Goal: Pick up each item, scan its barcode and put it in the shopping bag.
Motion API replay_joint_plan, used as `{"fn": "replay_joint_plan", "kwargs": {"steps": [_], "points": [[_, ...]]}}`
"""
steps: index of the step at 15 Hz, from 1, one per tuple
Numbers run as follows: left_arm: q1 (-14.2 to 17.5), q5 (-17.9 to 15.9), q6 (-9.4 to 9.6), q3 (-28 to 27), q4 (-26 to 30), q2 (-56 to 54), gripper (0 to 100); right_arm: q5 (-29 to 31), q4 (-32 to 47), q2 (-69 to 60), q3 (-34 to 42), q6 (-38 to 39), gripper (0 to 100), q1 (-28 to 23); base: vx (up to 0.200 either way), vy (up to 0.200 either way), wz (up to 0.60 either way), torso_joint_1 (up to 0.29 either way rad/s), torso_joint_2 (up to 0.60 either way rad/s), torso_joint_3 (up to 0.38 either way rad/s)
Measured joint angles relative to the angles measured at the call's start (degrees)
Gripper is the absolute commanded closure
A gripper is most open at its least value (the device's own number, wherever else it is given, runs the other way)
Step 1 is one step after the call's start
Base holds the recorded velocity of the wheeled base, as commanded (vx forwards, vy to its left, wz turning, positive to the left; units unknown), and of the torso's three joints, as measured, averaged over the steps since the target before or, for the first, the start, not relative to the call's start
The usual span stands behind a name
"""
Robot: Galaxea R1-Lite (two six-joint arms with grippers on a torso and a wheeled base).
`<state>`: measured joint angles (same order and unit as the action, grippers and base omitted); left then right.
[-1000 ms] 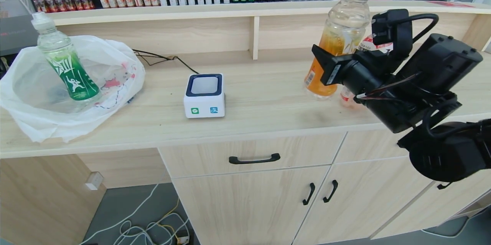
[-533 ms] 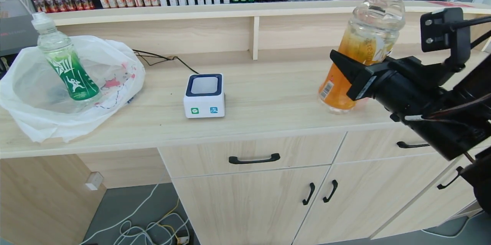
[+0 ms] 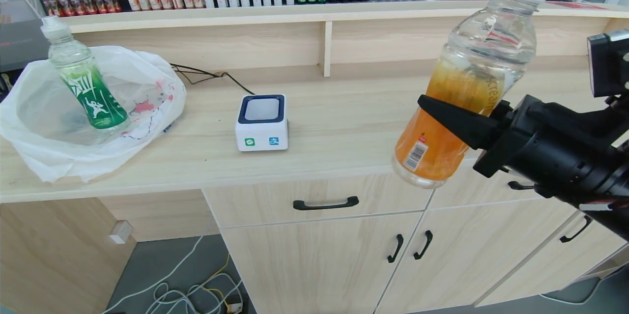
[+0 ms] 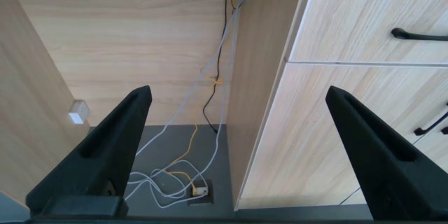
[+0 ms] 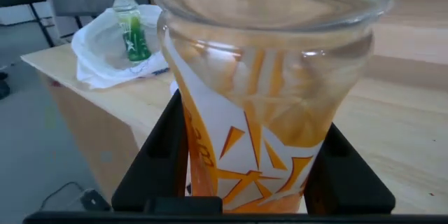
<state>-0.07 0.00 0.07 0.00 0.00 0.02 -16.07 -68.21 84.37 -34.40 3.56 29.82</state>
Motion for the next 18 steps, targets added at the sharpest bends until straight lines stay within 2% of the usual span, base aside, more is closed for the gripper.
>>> {"fn": "replay_joint_plan", "kwargs": {"steps": [2, 4, 7, 9, 18], "points": [[0.0, 0.0, 0.0, 0.0, 0.0, 0.0, 0, -4.2, -0.9, 0.8, 0.1, 3.7, 100, -0.3, 0.0, 0.0, 0.0, 0.0, 0.0, 0.0], [0.0, 0.0, 0.02, 0.0, 0.0, 0.0, 0, -11.3, -4.5, 2.6, 0.1, 5.7, 100, -0.4, 0.0, 0.0, 0.0, 0.0, 0.0, 0.0], [0.0, 0.0, 0.02, 0.0, 0.0, 0.0, 0, -18.7, -14.7, 7.6, 0.3, 7.6, 100, -0.4, 0.0, 0.0, 0.0, 0.0, 0.0, 0.0], [0.0, 0.0, 0.0, 0.0, 0.0, 0.0, 0, -20.1, -21.5, 11.2, 0.3, 12.5, 100, 0.3, 0.0, 0.0, 0.0, 0.0, 0.0, 0.0], [0.0, 0.0, 0.02, 0.0, 0.0, 0.0, 0, -20.3, -21.8, 15.0, -1.7, 22.1, 100, 8.1, 0.0, 0.0, 0.0, 0.0, 0.0, 0.0]]}}
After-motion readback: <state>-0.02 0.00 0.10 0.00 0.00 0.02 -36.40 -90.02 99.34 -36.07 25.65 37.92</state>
